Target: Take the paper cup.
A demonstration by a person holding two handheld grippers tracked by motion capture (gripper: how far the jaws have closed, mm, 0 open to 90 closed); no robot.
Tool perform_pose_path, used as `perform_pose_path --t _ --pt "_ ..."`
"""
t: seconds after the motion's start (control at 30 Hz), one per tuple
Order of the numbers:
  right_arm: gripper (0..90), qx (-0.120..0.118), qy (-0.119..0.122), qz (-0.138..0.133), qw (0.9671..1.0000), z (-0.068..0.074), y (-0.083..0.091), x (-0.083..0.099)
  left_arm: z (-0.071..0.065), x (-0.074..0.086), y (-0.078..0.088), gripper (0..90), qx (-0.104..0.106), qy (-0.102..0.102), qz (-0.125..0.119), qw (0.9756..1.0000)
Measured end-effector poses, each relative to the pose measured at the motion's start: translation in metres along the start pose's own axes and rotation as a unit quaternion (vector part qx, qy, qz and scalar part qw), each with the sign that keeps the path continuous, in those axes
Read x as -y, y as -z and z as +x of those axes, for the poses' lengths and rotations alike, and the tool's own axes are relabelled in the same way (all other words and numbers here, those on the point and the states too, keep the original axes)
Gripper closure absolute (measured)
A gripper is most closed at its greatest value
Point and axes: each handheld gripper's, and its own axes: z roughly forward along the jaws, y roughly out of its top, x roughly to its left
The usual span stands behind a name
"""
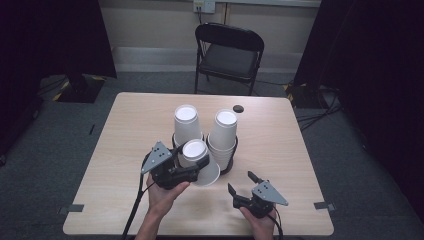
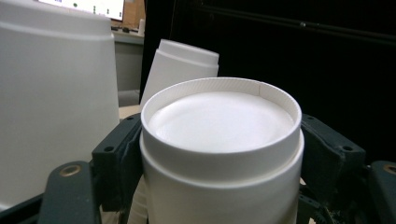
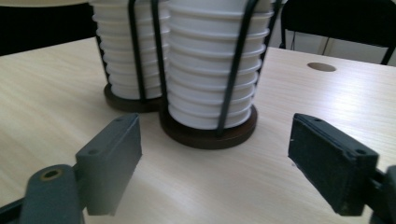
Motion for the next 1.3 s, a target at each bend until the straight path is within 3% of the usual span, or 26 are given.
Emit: perform_pose_path --t 0.1,0.13,0.33,0.4,0.5,0.6,0.77,0.8,0.83,0.87,1.1,1.13,1.23,1.3 --pt "17.8 -0.026 0.008 -0.001 0.9996 0.008 -0.001 0.0 0.001 0.006 -0.001 23.8 0.002 0.014 0.008 0.9999" --pt "18.8 -0.043 0.012 -0.008 0.999 0.014 -0.001 0.0 0.003 0.012 -0.002 23.8 0.003 0.031 0.01 0.9995" --pt "22.2 -0.073 0.012 -0.023 0.997 0.027 0.0 0.0 0.008 0.024 -0.002 23.7 0.004 0.061 0.019 0.998" --pt "24.9 -0.09 0.011 -0.039 0.9951 0.032 0.0 0.0 0.01 0.029 0.001 23.7 0.018 0.079 0.013 0.9966" --pt "25.0 -0.099 0.007 -0.052 0.9938 0.036 0.0 -0.001 0.013 0.033 0.004 23.7 0.025 0.085 0.012 0.996" --pt "29.8 -0.117 0.012 -0.08 0.9899 0.042 0.0 -0.002 0.018 0.04 0.009 23.8 0.031 0.121 0.006 0.9921" --pt "34.4 -0.132 0.016 -0.102 0.9858 0.046 0.0 -0.002 0.021 0.046 0.012 23.7 0.033 0.142 0.008 0.9893" --pt "34.6 -0.136 0.015 -0.106 0.985 0.048 0.0 -0.003 0.023 0.049 0.013 23.7 0.046 0.157 0.007 0.9865" --pt "34.6 -0.136 0.015 -0.106 0.985 0.048 0.0 -0.003 0.023 0.049 0.013 23.7 0.046 0.157 0.007 0.9865" --pt "36.6 -0.133 0.026 -0.116 0.9839 0.05 0.001 -0.004 0.025 0.05 0.015 23.7 0.052 0.168 0.004 0.9844" --pt "43.9 -0.138 0.042 -0.143 0.9791 0.053 -0.004 -0.006 0.023 0.051 0.015 23.7 0.065 0.183 0.007 0.9809" --pt "45.5 -0.139 0.049 -0.152 0.9773 0.053 -0.008 -0.008 0.02 0.05 0.014 23.7 0.068 0.184 0.009 0.9806" --pt "47.7 -0.133 0.052 -0.155 0.9776 0.054 -0.012 -0.01 0.016 0.05 0.013 23.6 0.073 0.177 0.011 0.9814" --pt "51.6 -0.127 0.057 -0.159 0.9775 0.054 -0.016 -0.012 0.011 0.049 0.012 23.6 0.079 0.161 0.011 0.9838"
